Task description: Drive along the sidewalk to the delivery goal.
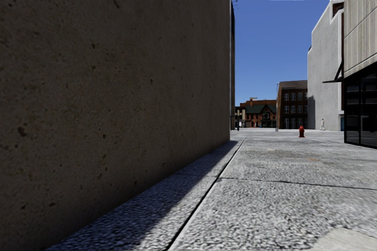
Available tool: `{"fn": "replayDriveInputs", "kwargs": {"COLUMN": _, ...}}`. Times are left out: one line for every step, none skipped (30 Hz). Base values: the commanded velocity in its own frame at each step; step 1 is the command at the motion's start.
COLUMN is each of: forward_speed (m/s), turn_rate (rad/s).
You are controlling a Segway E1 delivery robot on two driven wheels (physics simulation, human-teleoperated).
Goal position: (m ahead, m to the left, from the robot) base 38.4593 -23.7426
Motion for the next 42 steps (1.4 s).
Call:
{"fn": "replayDriveInputs", "kwargs": {"forward_speed": 1.36, "turn_rate": -0.29}}
{"fn": "replayDriveInputs", "kwargs": {"forward_speed": 1.37, "turn_rate": -0.3}}
{"fn": "replayDriveInputs", "kwargs": {"forward_speed": 1.38, "turn_rate": -0.3}}
{"fn": "replayDriveInputs", "kwargs": {"forward_speed": 1.38, "turn_rate": -0.3}}
{"fn": "replayDriveInputs", "kwargs": {"forward_speed": 1.38, "turn_rate": -0.3}}
{"fn": "replayDriveInputs", "kwargs": {"forward_speed": 1.38, "turn_rate": -0.3}}
{"fn": "replayDriveInputs", "kwargs": {"forward_speed": 1.38, "turn_rate": -0.3}}
{"fn": "replayDriveInputs", "kwargs": {"forward_speed": 1.38, "turn_rate": -0.3}}
{"fn": "replayDriveInputs", "kwargs": {"forward_speed": 1.38, "turn_rate": -0.3}}
{"fn": "replayDriveInputs", "kwargs": {"forward_speed": 1.38, "turn_rate": -0.3}}
{"fn": "replayDriveInputs", "kwargs": {"forward_speed": 1.38, "turn_rate": -0.3}}
{"fn": "replayDriveInputs", "kwargs": {"forward_speed": 1.38, "turn_rate": -0.3}}
{"fn": "replayDriveInputs", "kwargs": {"forward_speed": 1.4, "turn_rate": -0.3}}
{"fn": "replayDriveInputs", "kwargs": {"forward_speed": 1.44, "turn_rate": -0.3}}
{"fn": "replayDriveInputs", "kwargs": {"forward_speed": 1.46, "turn_rate": -0.3}}
{"fn": "replayDriveInputs", "kwargs": {"forward_speed": 1.46, "turn_rate": -0.3}}
{"fn": "replayDriveInputs", "kwargs": {"forward_speed": 1.48, "turn_rate": -0.3}}
{"fn": "replayDriveInputs", "kwargs": {"forward_speed": 1.48, "turn_rate": -0.3}}
{"fn": "replayDriveInputs", "kwargs": {"forward_speed": 1.48, "turn_rate": -0.3}}
{"fn": "replayDriveInputs", "kwargs": {"forward_speed": 1.48, "turn_rate": -0.3}}
{"fn": "replayDriveInputs", "kwargs": {"forward_speed": 1.48, "turn_rate": -0.3}}
{"fn": "replayDriveInputs", "kwargs": {"forward_speed": 1.48, "turn_rate": -0.3}}
{"fn": "replayDriveInputs", "kwargs": {"forward_speed": 1.5, "turn_rate": -0.3}}
{"fn": "replayDriveInputs", "kwargs": {"forward_speed": 1.52, "turn_rate": -0.3}}
{"fn": "replayDriveInputs", "kwargs": {"forward_speed": 1.52, "turn_rate": -0.3}}
{"fn": "replayDriveInputs", "kwargs": {"forward_speed": 1.52, "turn_rate": -0.3}}
{"fn": "replayDriveInputs", "kwargs": {"forward_speed": 1.52, "turn_rate": -0.3}}
{"fn": "replayDriveInputs", "kwargs": {"forward_speed": 1.52, "turn_rate": -0.3}}
{"fn": "replayDriveInputs", "kwargs": {"forward_speed": 1.52, "turn_rate": -0.3}}
{"fn": "replayDriveInputs", "kwargs": {"forward_speed": 1.52, "turn_rate": -0.3}}
{"fn": "replayDriveInputs", "kwargs": {"forward_speed": 1.52, "turn_rate": -0.3}}
{"fn": "replayDriveInputs", "kwargs": {"forward_speed": 1.52, "turn_rate": -0.3}}
{"fn": "replayDriveInputs", "kwargs": {"forward_speed": 1.52, "turn_rate": -0.3}}
{"fn": "replayDriveInputs", "kwargs": {"forward_speed": 1.52, "turn_rate": -0.3}}
{"fn": "replayDriveInputs", "kwargs": {"forward_speed": 1.52, "turn_rate": -0.31}}
{"fn": "replayDriveInputs", "kwargs": {"forward_speed": 1.53, "turn_rate": -0.31}}
{"fn": "replayDriveInputs", "kwargs": {"forward_speed": 1.53, "turn_rate": -0.31}}
{"fn": "replayDriveInputs", "kwargs": {"forward_speed": 1.53, "turn_rate": -0.31}}
{"fn": "replayDriveInputs", "kwargs": {"forward_speed": 1.54, "turn_rate": -0.31}}
{"fn": "replayDriveInputs", "kwargs": {"forward_speed": 1.54, "turn_rate": -0.31}}
{"fn": "replayDriveInputs", "kwargs": {"forward_speed": 1.54, "turn_rate": -0.31}}
{"fn": "replayDriveInputs", "kwargs": {"forward_speed": 1.54, "turn_rate": -0.31}}
